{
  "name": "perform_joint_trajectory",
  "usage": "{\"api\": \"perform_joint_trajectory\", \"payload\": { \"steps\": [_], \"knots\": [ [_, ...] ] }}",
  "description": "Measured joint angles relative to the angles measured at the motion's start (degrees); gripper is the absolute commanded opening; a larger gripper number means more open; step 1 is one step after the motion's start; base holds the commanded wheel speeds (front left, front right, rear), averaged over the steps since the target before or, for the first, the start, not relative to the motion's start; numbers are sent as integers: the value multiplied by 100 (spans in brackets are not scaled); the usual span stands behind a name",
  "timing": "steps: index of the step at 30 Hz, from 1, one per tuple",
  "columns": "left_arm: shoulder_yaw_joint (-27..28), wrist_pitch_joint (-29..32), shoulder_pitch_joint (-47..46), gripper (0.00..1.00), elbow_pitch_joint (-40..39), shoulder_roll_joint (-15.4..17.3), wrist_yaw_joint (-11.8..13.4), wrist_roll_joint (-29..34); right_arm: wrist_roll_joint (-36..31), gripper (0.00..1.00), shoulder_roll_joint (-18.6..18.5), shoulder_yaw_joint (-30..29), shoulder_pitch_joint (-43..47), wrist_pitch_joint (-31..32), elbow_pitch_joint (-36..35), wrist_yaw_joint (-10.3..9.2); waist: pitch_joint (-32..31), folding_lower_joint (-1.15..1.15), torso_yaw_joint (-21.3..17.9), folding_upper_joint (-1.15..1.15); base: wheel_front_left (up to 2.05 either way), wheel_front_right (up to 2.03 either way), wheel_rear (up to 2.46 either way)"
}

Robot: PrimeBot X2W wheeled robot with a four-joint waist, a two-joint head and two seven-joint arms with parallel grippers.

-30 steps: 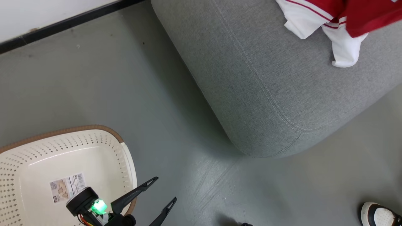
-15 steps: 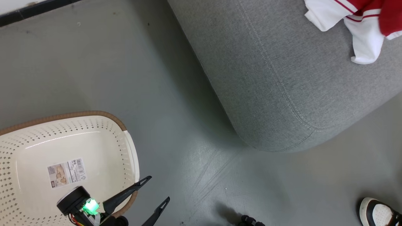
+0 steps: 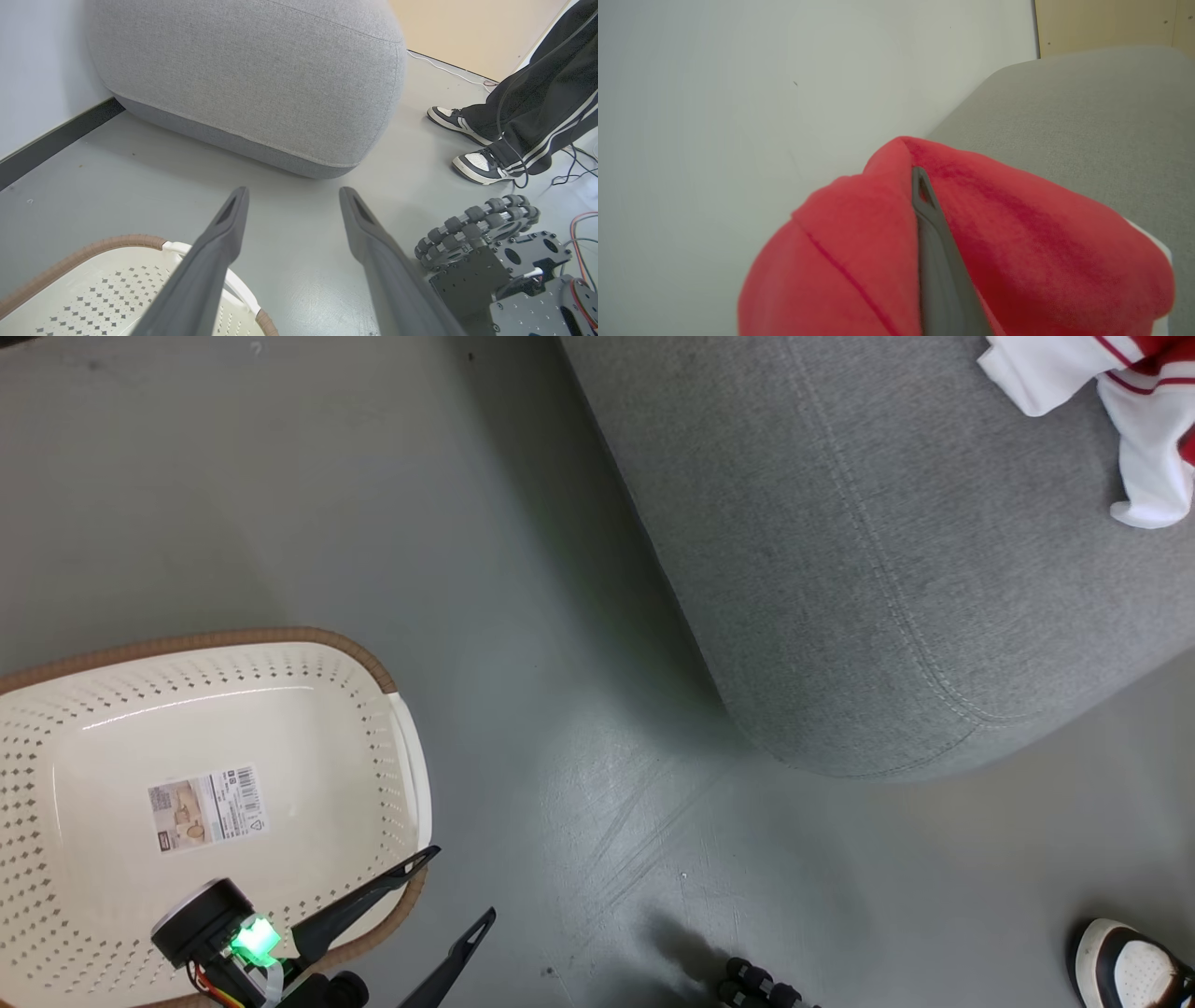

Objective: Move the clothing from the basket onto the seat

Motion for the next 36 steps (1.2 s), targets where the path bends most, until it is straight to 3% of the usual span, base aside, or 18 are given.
{"api": "perform_joint_trajectory", "payload": {
  "steps": [13, 22, 23, 24, 31, 36],
  "knots": [
    [51, 0, -30, 100, -81, 67, 0, 40, -541, 0, -110, -60, -226, 291, 983, 1, 261, 0, 190, 0, 0, 0, 0],
    [55, 0, -199, 100, -101, 142, 0, 57, -717, 3, -235, -119, -585, 347, 1174, 1, 364, 0, 292, 0, 0, 0, 0],
    [54, 0, -236, 100, -102, 141, 0, 56, -762, 41, -242, -119, -588, 346, 1183, 1, 371, 0, 303, 0, 0, 0, 0],
    [53, 0, -254, 100, -102, 137, 0, 56, -847, 100, -256, -119, -587, 344, 1200, 1, 378, 0, 314, 0, 0, 0, 0],
    [22, 0, -266, 100, -93, 116, 0, 35, -1053, 100, -324, -264, -673, 215, 1298, 1, 382, 0, 354, 0, 0, 0, 0],
    [-9, 0, -283, 100, -78, 58, 0, 30, -1051, 100, -430, -480, -920, 19, 955, 0, 370, 0, 358, 0, 0, 0, 0]
  ]
}}
